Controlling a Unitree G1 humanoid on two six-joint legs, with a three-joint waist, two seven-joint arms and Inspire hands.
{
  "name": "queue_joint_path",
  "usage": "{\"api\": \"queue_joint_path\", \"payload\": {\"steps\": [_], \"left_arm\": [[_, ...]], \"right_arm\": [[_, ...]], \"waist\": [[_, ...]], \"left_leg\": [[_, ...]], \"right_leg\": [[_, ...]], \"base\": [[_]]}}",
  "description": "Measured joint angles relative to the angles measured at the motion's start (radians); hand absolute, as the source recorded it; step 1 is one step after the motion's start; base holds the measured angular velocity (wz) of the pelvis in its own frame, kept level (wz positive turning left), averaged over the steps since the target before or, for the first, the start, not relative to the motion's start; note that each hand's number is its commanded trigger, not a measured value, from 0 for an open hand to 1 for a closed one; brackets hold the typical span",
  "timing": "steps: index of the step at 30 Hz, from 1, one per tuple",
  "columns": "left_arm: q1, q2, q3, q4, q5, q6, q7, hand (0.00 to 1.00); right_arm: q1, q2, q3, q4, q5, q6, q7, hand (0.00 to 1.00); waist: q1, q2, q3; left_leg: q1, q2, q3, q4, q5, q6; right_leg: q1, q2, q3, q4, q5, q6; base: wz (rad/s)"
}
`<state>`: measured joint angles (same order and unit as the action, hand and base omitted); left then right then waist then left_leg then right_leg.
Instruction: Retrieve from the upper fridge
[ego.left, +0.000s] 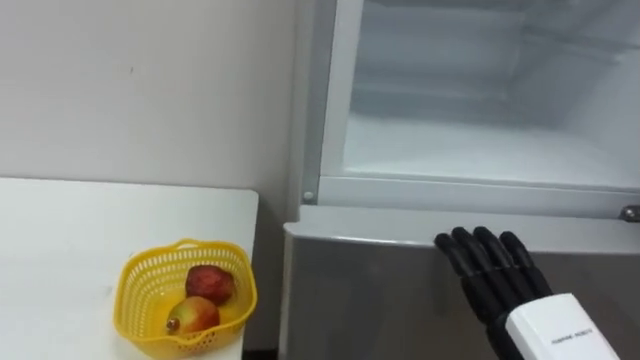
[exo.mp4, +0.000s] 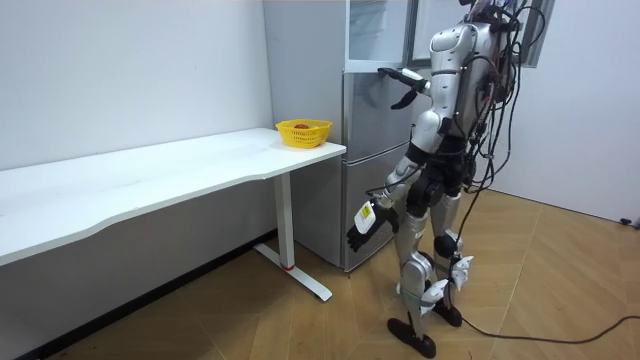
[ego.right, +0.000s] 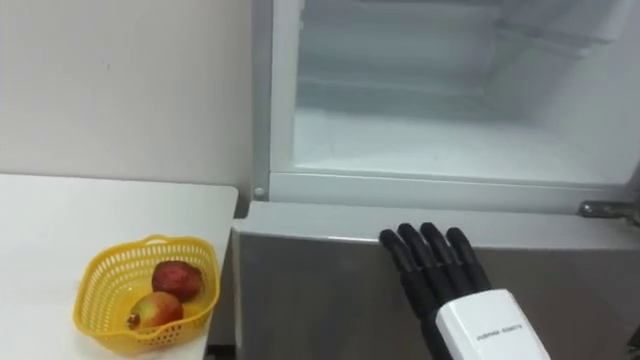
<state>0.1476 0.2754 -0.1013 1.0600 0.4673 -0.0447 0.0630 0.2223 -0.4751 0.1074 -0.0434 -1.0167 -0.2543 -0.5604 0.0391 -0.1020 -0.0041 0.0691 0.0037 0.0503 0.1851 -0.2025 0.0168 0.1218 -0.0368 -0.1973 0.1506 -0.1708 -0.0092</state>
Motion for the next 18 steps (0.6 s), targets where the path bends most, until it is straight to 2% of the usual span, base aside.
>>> {"api": "queue_joint_path", "payload": {"steps": [2,5,7,9,10,11,12,13,14,15,16,18], "left_arm": [[-0.005,-0.001,0.007,0.000,0.068,0.017,-0.003,0.00],[-0.003,-0.024,0.041,0.000,0.161,0.064,-0.022,0.00],[-0.003,-0.034,0.043,0.001,0.207,0.073,-0.035,0.00],[-0.002,-0.033,0.044,0.001,0.211,0.080,-0.033,0.00],[0.004,-0.033,0.040,0.001,0.204,0.091,-0.029,0.00],[0.007,-0.035,0.041,0.000,0.194,0.092,-0.027,0.00],[0.008,-0.045,0.042,0.000,0.180,0.095,-0.029,0.00],[0.010,-0.066,0.050,0.000,0.151,0.098,-0.033,0.00],[0.013,-0.076,0.055,0.000,0.143,0.098,-0.035,0.00],[0.016,-0.092,0.070,0.000,0.131,0.098,-0.036,0.00],[0.016,-0.099,0.094,0.000,0.130,0.096,-0.036,0.00],[0.017,-0.099,0.120,0.000,0.118,0.089,-0.032,0.00]], "right_arm": [[0.000,0.000,0.002,0.052,-0.022,0.001,-0.065,0.00],[0.002,0.000,0.014,0.145,-0.099,0.034,-0.200,0.00],[0.014,0.002,0.028,0.215,-0.153,0.088,-0.296,0.00],[0.063,0.006,0.061,0.334,-0.187,0.136,-0.311,0.00],[0.097,0.034,0.112,0.476,-0.178,0.179,-0.263,0.00],[0.111,0.059,0.133,0.551,-0.165,0.199,-0.209,0.00],[0.130,0.115,0.159,0.713,-0.112,0.232,-0.064,0.00],[0.170,0.158,0.160,0.820,-0.041,0.251,0.067,0.00],[0.190,0.170,0.157,0.845,-0.002,0.257,0.122,0.00],[0.222,0.182,0.138,0.865,0.053,0.257,0.209,0.00],[0.231,0.188,0.116,0.875,0.088,0.254,0.271,0.00],[0.229,0.204,0.070,0.884,0.120,0.244,0.327,0.00]], "waist": [[0.005,0.003,-0.0020],[0.005,0.027,-0.0159],[0.000,0.045,-0.0254],[0.000,0.048,-0.0271],[0.000,0.048,-0.0271],[0.000,0.048,-0.0270],[0.000,0.052,-0.0241],[0.001,0.058,-0.0177],[0.003,0.064,-0.0175],[-0.008,0.084,-0.0081],[-0.013,0.092,-0.0004],[-0.028,0.090,0.0007]], "left_leg": [[0.008,-0.002,0.000,0.000,-0.003,0.006],[0.015,-0.016,0.002,0.003,-0.007,0.023],[0.034,-0.022,0.006,-0.003,-0.006,0.037],[0.055,-0.026,0.006,-0.010,-0.007,0.044],[0.066,-0.027,0.004,-0.016,-0.007,0.047],[0.065,-0.028,0.001,-0.016,-0.007,0.048],[0.059,-0.033,-0.001,-0.015,-0.008,0.051],[0.045,-0.036,0.002,-0.015,-0.008,0.053],[0.038,-0.037,0.006,-0.014,-0.008,0.054],[0.026,-0.037,0.023,-0.015,-0.008,0.054],[0.020,-0.037,0.040,-0.017,-0.008,0.054],[0.014,-0.030,0.055,-0.018,-0.007,0.050]], "right_leg": [[0.010,-0.007,0.000,0.000,0.001,0.006],[0.023,-0.018,0.007,0.000,0.009,0.020],[0.038,-0.029,0.007,0.000,0.013,0.027],[0.057,-0.034,0.009,0.000,0.017,0.034],[0.071,-0.034,0.007,0.000,0.021,0.040],[0.069,-0.035,0.006,0.000,0.022,0.040],[0.063,-0.038,0.006,-0.001,0.021,0.041],[0.046,-0.041,0.008,0.001,0.021,0.041],[0.037,-0.042,0.010,0.003,0.021,0.041],[0.019,-0.044,0.017,0.003,0.020,0.045],[0.002,-0.044,0.034,0.001,0.016,0.052],[-0.010,-0.038,0.046,0.002,0.014,0.051]], "base": [[0.04],[0.02],[0.16],[0.11],[0.00],[-0.05],[-0.08],[-0.13],[-0.27],[-0.52],[-0.56],[-0.34]]}}
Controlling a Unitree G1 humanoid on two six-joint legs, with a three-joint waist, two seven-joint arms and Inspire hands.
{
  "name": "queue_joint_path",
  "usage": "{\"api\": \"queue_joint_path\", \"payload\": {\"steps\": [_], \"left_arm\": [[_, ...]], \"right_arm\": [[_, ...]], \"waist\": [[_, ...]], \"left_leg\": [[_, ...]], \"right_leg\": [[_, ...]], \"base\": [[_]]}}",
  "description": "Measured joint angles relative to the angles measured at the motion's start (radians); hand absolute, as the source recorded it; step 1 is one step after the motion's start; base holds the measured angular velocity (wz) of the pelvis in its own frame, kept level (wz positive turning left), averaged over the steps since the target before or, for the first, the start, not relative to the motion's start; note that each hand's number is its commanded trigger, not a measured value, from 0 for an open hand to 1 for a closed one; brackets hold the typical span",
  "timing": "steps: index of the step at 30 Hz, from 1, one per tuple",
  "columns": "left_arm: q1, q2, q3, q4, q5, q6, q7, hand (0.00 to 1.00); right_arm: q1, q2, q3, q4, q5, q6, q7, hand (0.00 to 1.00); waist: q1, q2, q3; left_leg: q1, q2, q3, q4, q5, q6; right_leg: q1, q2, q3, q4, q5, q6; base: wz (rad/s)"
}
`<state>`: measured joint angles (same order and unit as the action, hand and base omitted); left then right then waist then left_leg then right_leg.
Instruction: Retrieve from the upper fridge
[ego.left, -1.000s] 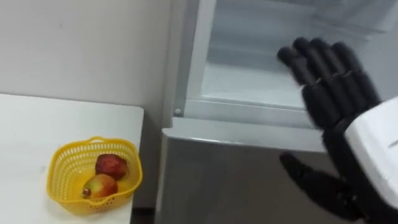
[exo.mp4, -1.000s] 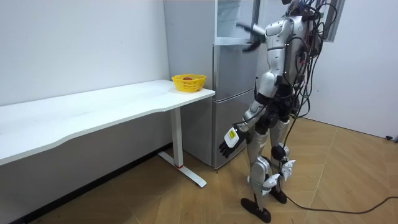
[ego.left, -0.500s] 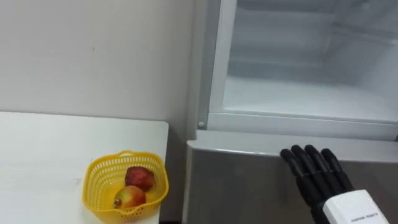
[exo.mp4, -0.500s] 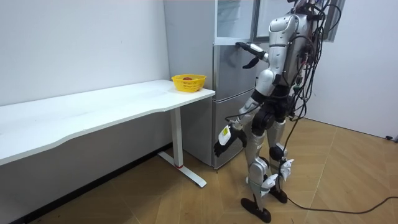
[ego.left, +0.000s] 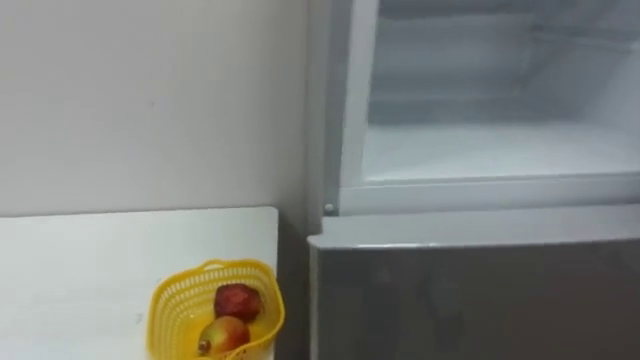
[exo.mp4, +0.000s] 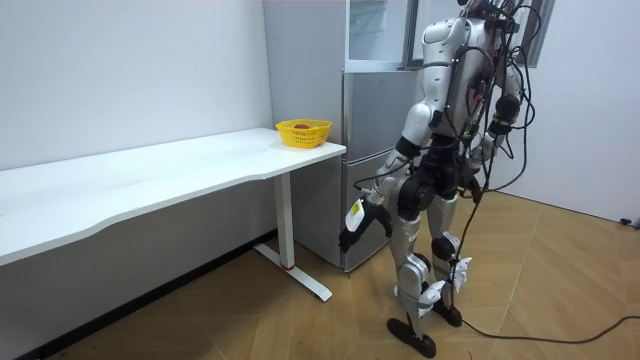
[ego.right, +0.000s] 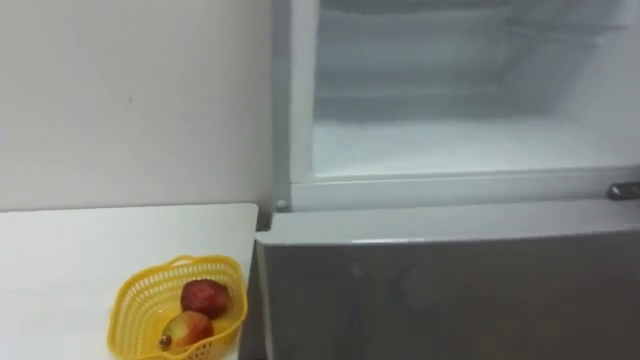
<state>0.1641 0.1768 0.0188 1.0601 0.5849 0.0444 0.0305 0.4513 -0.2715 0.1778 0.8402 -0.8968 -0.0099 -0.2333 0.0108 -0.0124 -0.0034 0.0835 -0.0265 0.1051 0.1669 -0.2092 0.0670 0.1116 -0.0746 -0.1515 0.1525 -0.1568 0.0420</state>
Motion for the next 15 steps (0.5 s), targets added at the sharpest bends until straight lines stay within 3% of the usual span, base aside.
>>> {"api": "queue_joint_path", "payload": {"steps": [6,8,11,15], "left_arm": [[0.013,0.002,0.027,-0.003,-0.074,-0.020,0.004,0.00],[0.035,0.002,0.047,-0.008,-0.084,-0.019,0.010,0.00],[0.065,0.000,0.083,0.000,-0.089,-0.019,0.025,0.00],[0.076,-0.001,0.172,0.020,-0.102,-0.009,0.026,0.00]], "right_arm": [[-0.081,0.019,-0.137,0.103,0.108,-0.018,0.081,0.00],[-0.081,0.034,-0.172,0.136,0.198,-0.018,0.083,0.00],[-0.081,0.064,-0.264,0.206,0.372,-0.011,0.093,0.00],[-0.109,0.081,-0.455,0.316,0.671,0.016,0.094,0.00]], "waist": [[-0.033,-0.040,0.0020],[-0.039,-0.059,0.0017],[-0.051,-0.069,-0.0025],[-0.082,-0.079,-0.0016]], "left_leg": [[0.012,0.006,0.001,-0.001,-0.001,-0.009],[0.015,0.007,-0.003,0.000,-0.003,-0.010],[0.013,0.011,-0.003,0.003,-0.008,-0.011],[0.013,0.014,-0.005,0.011,-0.017,-0.014]], "right_leg": [[0.011,0.008,0.011,-0.005,-0.005,-0.008],[0.016,0.008,0.010,-0.005,-0.007,-0.008],[0.013,0.012,0.012,-0.001,-0.007,-0.008],[0.017,0.016,0.012,0.000,-0.007,-0.008]], "base": [[-0.02],[0.04],[0.01],[-0.03]]}}
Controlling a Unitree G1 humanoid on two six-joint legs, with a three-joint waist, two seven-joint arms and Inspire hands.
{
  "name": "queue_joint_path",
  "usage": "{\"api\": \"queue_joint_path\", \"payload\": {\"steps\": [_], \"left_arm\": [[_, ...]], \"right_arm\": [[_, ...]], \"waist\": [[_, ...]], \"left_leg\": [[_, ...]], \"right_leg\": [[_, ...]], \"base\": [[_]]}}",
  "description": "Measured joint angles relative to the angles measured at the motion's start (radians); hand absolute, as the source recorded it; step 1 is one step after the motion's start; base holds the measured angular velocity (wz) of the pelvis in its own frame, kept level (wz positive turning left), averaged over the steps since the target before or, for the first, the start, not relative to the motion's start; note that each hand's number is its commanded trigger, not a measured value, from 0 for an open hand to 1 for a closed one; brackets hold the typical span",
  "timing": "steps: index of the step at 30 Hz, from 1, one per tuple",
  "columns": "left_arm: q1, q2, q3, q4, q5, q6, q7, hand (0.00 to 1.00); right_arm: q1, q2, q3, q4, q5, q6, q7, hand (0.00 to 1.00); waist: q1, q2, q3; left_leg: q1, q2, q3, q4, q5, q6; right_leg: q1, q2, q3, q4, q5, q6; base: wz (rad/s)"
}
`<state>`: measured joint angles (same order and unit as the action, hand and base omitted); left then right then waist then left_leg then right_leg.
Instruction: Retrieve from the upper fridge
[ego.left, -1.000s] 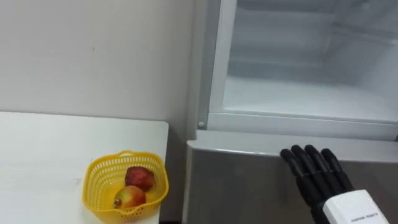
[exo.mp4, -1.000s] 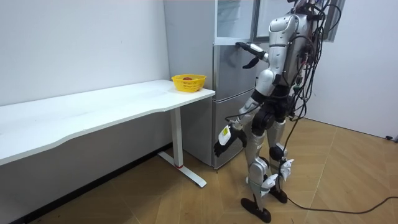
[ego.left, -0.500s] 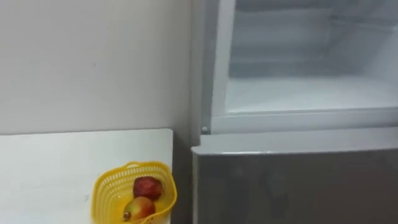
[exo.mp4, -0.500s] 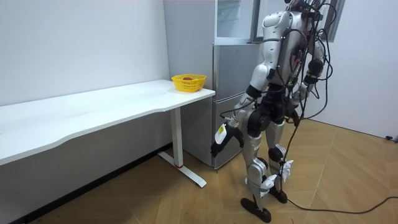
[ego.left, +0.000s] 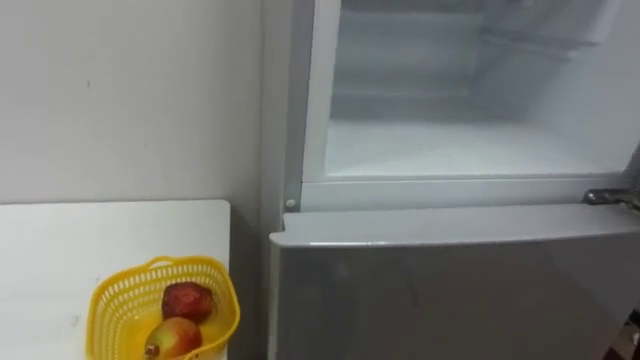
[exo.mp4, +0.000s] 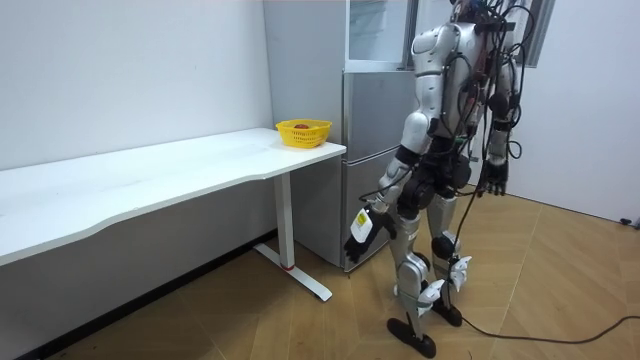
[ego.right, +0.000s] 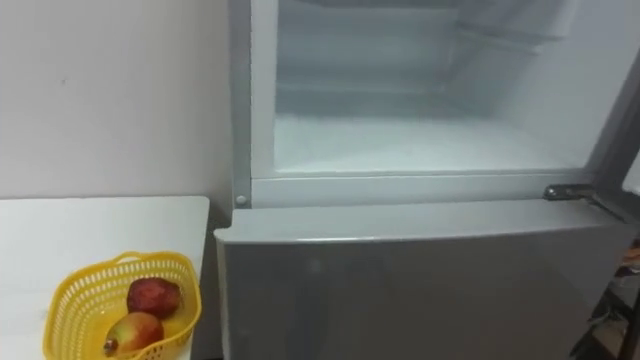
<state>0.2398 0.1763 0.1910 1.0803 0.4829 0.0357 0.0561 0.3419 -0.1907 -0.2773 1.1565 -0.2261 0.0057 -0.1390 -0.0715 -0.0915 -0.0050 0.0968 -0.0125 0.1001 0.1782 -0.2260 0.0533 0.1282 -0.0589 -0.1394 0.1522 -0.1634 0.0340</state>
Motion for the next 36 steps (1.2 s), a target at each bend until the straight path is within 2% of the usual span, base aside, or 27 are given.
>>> {"api": "queue_joint_path", "payload": {"steps": [1,2,4,5,10,15,16,19,23,26,31,36], "left_arm": [[0.004,0.000,0.029,-0.001,-0.001,0.003,0.000,0.00],[0.006,0.000,0.045,-0.003,0.000,0.003,0.000,0.00],[0.014,0.011,0.072,-0.002,-0.002,0.010,0.006,0.00],[0.015,0.012,0.082,-0.002,-0.002,0.009,0.008,0.00],[0.040,0.012,0.182,-0.032,-0.019,0.009,0.021,0.00],[0.039,0.016,0.229,-0.041,-0.022,0.011,0.025,0.00],[0.041,0.015,0.230,-0.045,-0.022,0.013,0.027,0.00],[0.053,0.012,0.230,-0.068,-0.022,0.030,0.027,0.00],[0.052,0.013,0.230,-0.084,-0.023,0.036,0.028,0.00],[0.052,0.013,0.229,-0.089,-0.043,0.045,0.028,0.00],[0.061,0.015,0.227,-0.095,-0.044,0.052,0.028,0.00],[0.068,0.015,0.227,-0.138,-0.041,0.050,0.027,0.00]], "right_arm": [[-0.022,-0.004,-0.077,0.025,0.085,0.005,-0.002,0.00],[-0.033,-0.007,-0.115,0.037,0.133,0.007,-0.004,0.00],[-0.050,-0.028,-0.215,0.049,0.338,0.018,-0.023,0.00],[-0.055,-0.035,-0.241,0.051,0.380,0.018,-0.026,0.00],[-0.142,-0.111,-0.516,0.037,0.776,0.017,-0.117,0.00],[-0.208,-0.185,-0.619,-0.067,1.046,0.016,-0.252,0.00],[-0.237,-0.209,-0.621,-0.077,1.081,0.015,-0.284,0.00],[-0.300,-0.247,-0.632,-0.158,1.160,0.015,-0.366,0.00],[-0.333,-0.291,-0.631,-0.254,1.242,0.003,-0.429,0.00],[-0.367,-0.313,-0.630,-0.309,1.251,0.002,-0.471,0.00],[-0.441,-0.393,-0.628,-0.327,1.248,-0.006,-0.507,0.00],[-0.487,-0.427,-0.627,-0.370,1.248,-0.034,-0.528,0.00]], "waist": [[-0.019,-0.003,0.0033],[-0.031,-0.004,0.0035],[-0.055,-0.003,0.0040],[-0.060,-0.004,0.0038],[-0.110,-0.016,0.0032],[-0.120,-0.021,0.0014],[-0.118,-0.026,-0.0021],[-0.118,-0.029,-0.0026],[-0.117,-0.035,-0.0029],[-0.117,-0.041,-0.0026],[-0.119,-0.047,-0.0023],[-0.116,-0.048,-0.0012]], "left_leg": [[-0.001,0.000,0.000,0.002,0.000,0.001],[-0.002,0.000,0.000,0.003,-0.001,0.001],[-0.002,0.000,0.001,0.005,-0.001,0.001],[-0.002,0.000,0.001,0.005,-0.001,0.001],[0.000,0.000,0.005,0.007,-0.001,0.002],[-0.009,0.001,0.012,0.010,-0.001,0.002],[-0.016,0.000,0.019,0.011,-0.001,0.002],[-0.019,0.000,0.034,0.009,-0.001,0.001],[-0.019,0.001,0.033,0.006,0.000,0.000],[-0.024,0.002,0.035,0.006,0.001,-0.001],[-0.045,0.001,0.036,0.009,0.001,0.000],[-0.046,0.001,0.035,0.007,0.001,0.000]], "right_leg": [[0.000,0.000,-0.001,0.002,0.000,0.000],[0.000,-0.001,-0.002,0.002,0.000,0.000],[-0.001,-0.001,0.000,0.003,0.000,0.000],[-0.001,-0.001,0.002,0.003,0.000,0.000],[-0.001,0.000,0.004,0.005,0.000,0.000],[-0.019,0.001,0.013,0.018,0.000,0.000],[-0.030,0.002,0.021,0.024,0.000,0.000],[-0.040,0.006,0.034,0.024,0.002,-0.002],[-0.039,0.007,0.032,0.024,0.001,-0.002],[-0.045,0.008,0.032,0.023,0.002,-0.002],[-0.063,0.009,0.030,0.021,0.002,-0.003],[-0.064,0.009,0.029,0.019,0.002,-0.003]], "base": [[0.00],[0.00],[0.00],[-0.03],[-0.03],[-0.04],[-0.12],[-0.16],[0.00],[0.00],[0.01],[0.01]]}}
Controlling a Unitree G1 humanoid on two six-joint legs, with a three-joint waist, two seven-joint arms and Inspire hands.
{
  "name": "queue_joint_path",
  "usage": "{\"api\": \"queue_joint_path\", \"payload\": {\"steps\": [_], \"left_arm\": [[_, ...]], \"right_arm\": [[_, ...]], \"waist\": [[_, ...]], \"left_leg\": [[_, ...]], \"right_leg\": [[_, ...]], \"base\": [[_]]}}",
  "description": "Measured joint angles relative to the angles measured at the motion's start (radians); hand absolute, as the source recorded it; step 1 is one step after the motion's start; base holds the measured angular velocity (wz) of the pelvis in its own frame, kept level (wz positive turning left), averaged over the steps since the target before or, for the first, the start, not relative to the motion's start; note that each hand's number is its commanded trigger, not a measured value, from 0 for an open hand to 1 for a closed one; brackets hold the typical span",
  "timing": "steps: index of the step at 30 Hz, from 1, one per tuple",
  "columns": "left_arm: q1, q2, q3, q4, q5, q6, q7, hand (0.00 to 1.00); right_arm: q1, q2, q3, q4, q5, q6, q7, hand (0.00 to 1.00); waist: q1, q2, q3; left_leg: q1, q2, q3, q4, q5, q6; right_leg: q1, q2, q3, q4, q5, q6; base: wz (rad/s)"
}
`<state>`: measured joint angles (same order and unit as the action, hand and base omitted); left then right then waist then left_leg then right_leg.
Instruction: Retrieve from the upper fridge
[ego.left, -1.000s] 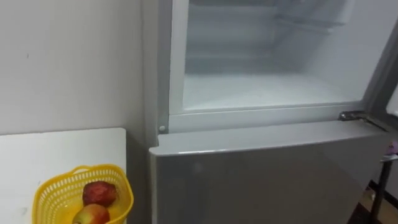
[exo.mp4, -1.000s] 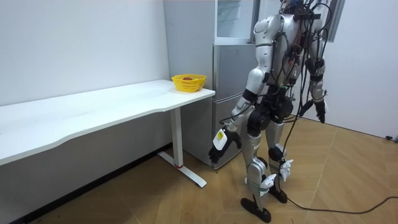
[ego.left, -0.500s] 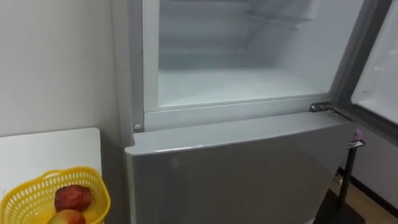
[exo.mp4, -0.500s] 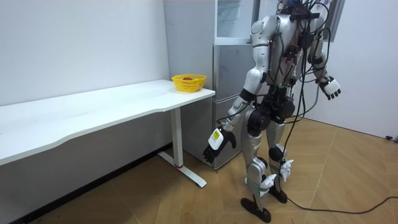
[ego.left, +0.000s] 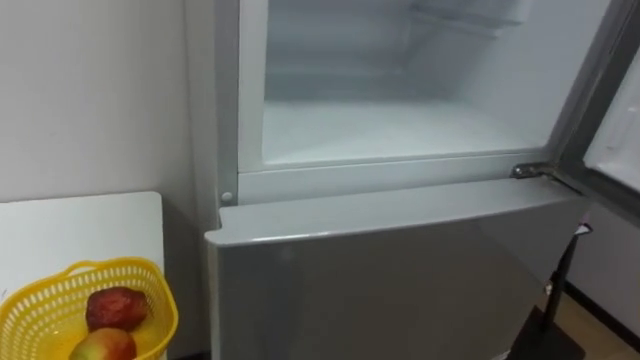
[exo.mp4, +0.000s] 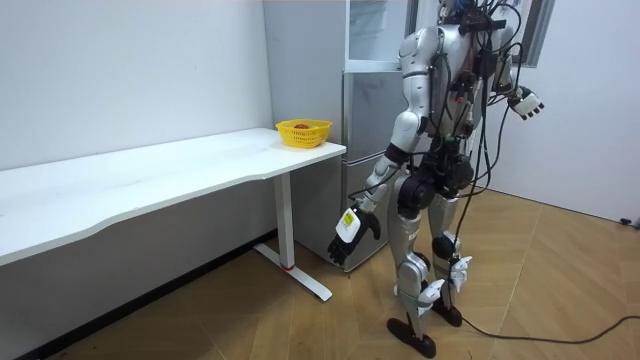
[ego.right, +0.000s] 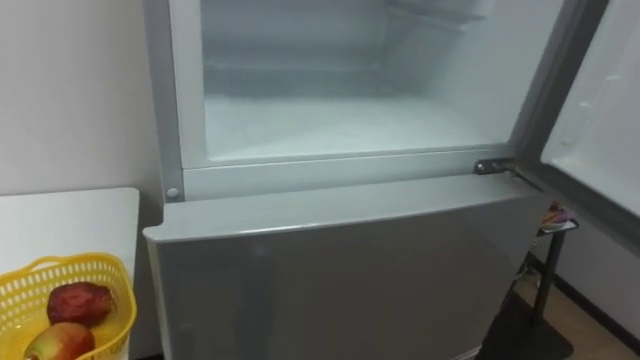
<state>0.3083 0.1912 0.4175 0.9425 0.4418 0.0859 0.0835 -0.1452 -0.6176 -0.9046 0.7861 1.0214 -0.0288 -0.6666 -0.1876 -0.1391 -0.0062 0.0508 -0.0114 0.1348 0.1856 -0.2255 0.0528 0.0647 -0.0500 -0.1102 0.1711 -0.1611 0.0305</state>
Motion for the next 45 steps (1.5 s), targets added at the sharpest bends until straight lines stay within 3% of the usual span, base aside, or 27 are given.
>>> {"api": "queue_joint_path", "payload": {"steps": [5,12,14,16,19,27,30,34,38,40,45], "left_arm": [[-0.009,0.001,-0.011,0.000,0.001,-0.005,-0.004,0.00],[-0.007,0.003,-0.058,0.001,-0.016,-0.008,-0.023,0.00],[-0.008,0.001,-0.088,0.002,-0.018,-0.012,-0.034,0.00],[-0.009,0.002,-0.087,0.002,-0.018,-0.015,-0.036,0.00],[-0.007,0.001,-0.091,0.001,-0.018,-0.023,-0.035,0.00],[0.002,-0.014,-0.082,0.000,-0.019,-0.074,-0.022,0.00],[-0.007,-0.015,-0.075,0.000,-0.018,-0.096,0.002,0.00],[-0.004,-0.018,-0.069,0.000,-0.020,-0.131,0.037,0.00],[-0.004,-0.025,-0.070,0.001,-0.019,-0.140,0.050,0.00],[0.004,-0.026,-0.069,0.001,-0.019,-0.142,0.076,0.00],[0.006,-0.025,-0.067,0.004,-0.021,-0.165,0.128,0.00]], "right_arm": [[-0.008,-0.017,0.030,-0.063,-0.018,-0.027,-0.020,0.00],[-0.014,-0.017,0.162,-0.144,-0.286,-0.026,-0.050,0.00],[-0.008,-0.014,0.213,-0.233,-0.471,-0.004,-0.054,0.00],[-0.004,-0.011,0.249,-0.278,-0.548,0.023,-0.063,0.00],[-0.002,-0.006,0.345,-0.388,-0.620,0.088,-0.092,0.00],[0.069,0.009,0.555,-0.664,-0.854,0.185,-0.124,0.00],[0.097,0.009,0.633,-0.764,-0.866,0.205,-0.139,0.00],[0.133,0.009,0.714,-0.881,-0.866,0.249,-0.124,0.00],[0.133,0.009,0.757,-0.910,-0.873,0.251,-0.109,0.00],[0.133,0.009,0.775,-0.953,-0.873,0.277,-0.105,0.00],[0.133,0.003,0.803,-0.967,-0.873,0.294,-0.083,0.00]], "waist": [[0.007,0.001,0.0003],[0.003,0.008,0.0037],[0.000,0.019,0.0091],[-0.001,0.023,0.0111],[-0.004,0.024,0.0114],[-0.029,0.024,0.0115],[-0.032,0.022,0.0128],[-0.039,0.004,0.0226],[-0.048,-0.005,0.0279],[-0.060,-0.006,0.0285],[-0.078,-0.017,0.0344]], "left_leg": [[-0.001,0.000,0.005,0.004,0.000,0.000],[-0.004,0.000,0.010,0.002,0.001,0.000],[-0.003,-0.001,0.006,0.002,0.001,0.000],[-0.003,-0.001,0.006,-0.002,0.005,-0.002],[-0.005,-0.005,0.021,-0.017,0.022,-0.004],[0.016,-0.001,0.016,-0.020,0.043,-0.019],[0.020,0.003,0.016,-0.021,0.048,-0.025],[0.031,0.004,-0.008,-0.025,0.051,-0.031],[0.027,0.005,-0.016,-0.026,0.051,-0.032],[0.013,0.005,-0.021,-0.027,0.052,-0.032],[0.013,0.005,-0.032,-0.027,0.052,-0.032]], "right_leg": [[-0.005,0.000,0.001,0.000,0.000,0.000],[-0.010,-0.001,0.004,0.005,0.000,0.000],[-0.016,-0.002,0.004,0.016,-0.001,0.000],[-0.018,-0.003,0.004,0.018,-0.002,-0.001],[-0.051,-0.009,0.006,0.055,-0.016,-0.008],[-0.056,-0.010,-0.004,0.088,-0.037,-0.023],[-0.059,-0.003,0.003,0.091,-0.039,-0.028],[-0.053,0.001,0.000,0.100,-0.044,-0.036],[-0.053,0.002,-0.004,0.100,-0.043,-0.037],[-0.065,0.003,-0.006,0.105,-0.041,-0.040],[-0.060,0.006,-0.008,0.103,-0.038,-0.043]], "base": [[-0.04],[-0.03],[0.00],[0.00],[-0.09],[0.00],[-0.07],[0.02],[0.05],[0.00],[-0.01]]}}
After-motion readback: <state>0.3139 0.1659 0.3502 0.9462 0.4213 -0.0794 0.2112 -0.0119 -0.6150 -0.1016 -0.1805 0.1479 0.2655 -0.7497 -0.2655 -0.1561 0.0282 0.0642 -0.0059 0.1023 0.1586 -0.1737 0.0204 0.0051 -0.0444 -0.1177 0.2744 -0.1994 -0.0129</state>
